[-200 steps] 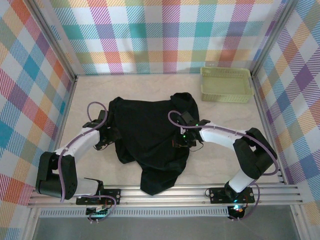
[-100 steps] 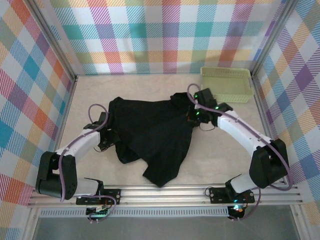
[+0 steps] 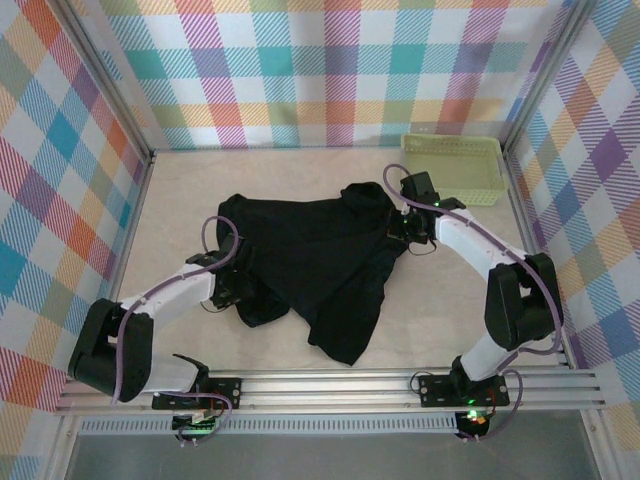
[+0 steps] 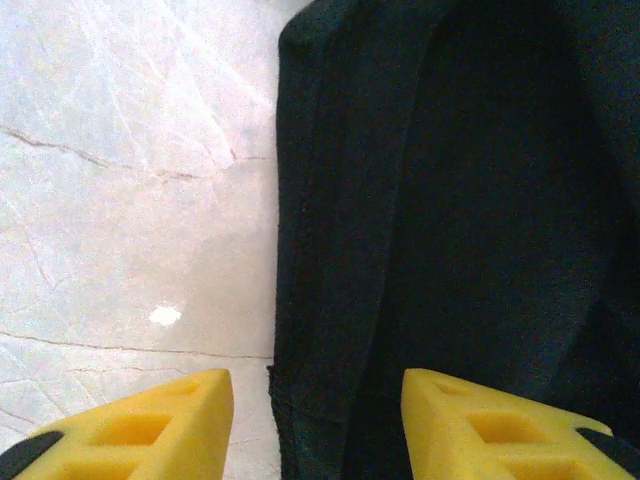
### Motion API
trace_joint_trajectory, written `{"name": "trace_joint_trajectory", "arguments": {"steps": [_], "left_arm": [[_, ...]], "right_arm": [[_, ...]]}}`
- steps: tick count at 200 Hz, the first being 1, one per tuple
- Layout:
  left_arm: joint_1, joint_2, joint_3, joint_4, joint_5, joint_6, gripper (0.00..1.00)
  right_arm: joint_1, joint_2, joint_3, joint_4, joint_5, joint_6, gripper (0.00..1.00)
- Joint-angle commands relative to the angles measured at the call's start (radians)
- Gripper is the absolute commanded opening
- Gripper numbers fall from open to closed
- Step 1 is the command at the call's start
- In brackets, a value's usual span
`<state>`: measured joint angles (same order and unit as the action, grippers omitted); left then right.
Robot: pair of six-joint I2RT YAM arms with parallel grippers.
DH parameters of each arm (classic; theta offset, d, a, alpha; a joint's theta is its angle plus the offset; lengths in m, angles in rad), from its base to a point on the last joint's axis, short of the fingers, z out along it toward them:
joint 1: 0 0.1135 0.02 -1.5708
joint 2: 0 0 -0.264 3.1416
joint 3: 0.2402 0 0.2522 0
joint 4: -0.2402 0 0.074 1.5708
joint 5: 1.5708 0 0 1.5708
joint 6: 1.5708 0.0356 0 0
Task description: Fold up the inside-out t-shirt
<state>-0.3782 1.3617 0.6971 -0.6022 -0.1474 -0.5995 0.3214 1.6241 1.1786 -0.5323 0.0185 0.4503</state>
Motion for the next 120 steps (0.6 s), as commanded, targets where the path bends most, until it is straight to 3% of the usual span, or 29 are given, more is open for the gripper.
{"name": "trace_joint_trajectory", "arguments": {"steps": [1,18,47,78,120], "left_arm": [[-0.007,0.052,0.024,-0.034,-0.020,-0.001,0.42],[-0.008,0.084,0.042,-0.042,-0.021,-0.001,0.32],[-0.008,0.099,0.052,-0.042,-0.021,0.000,0.19],[-0.008,0.060,0.045,-0.024,-0.027,-0.006,0.05],[-0.008,-0.083,0.023,-0.014,-0.061,-0.010,0.00]], "right_arm": [[-0.015,0.033,0.052,0.001,0.033,-0.036,0.12],[-0.015,0.034,0.069,-0.024,0.060,-0.044,0.32],[0.022,-0.070,0.014,-0.049,0.062,-0.048,0.51],[0.158,-0.245,-0.130,-0.097,0.071,0.004,0.59],[0.300,-0.460,-0.430,-0.097,-0.004,0.177,0.63]]}}
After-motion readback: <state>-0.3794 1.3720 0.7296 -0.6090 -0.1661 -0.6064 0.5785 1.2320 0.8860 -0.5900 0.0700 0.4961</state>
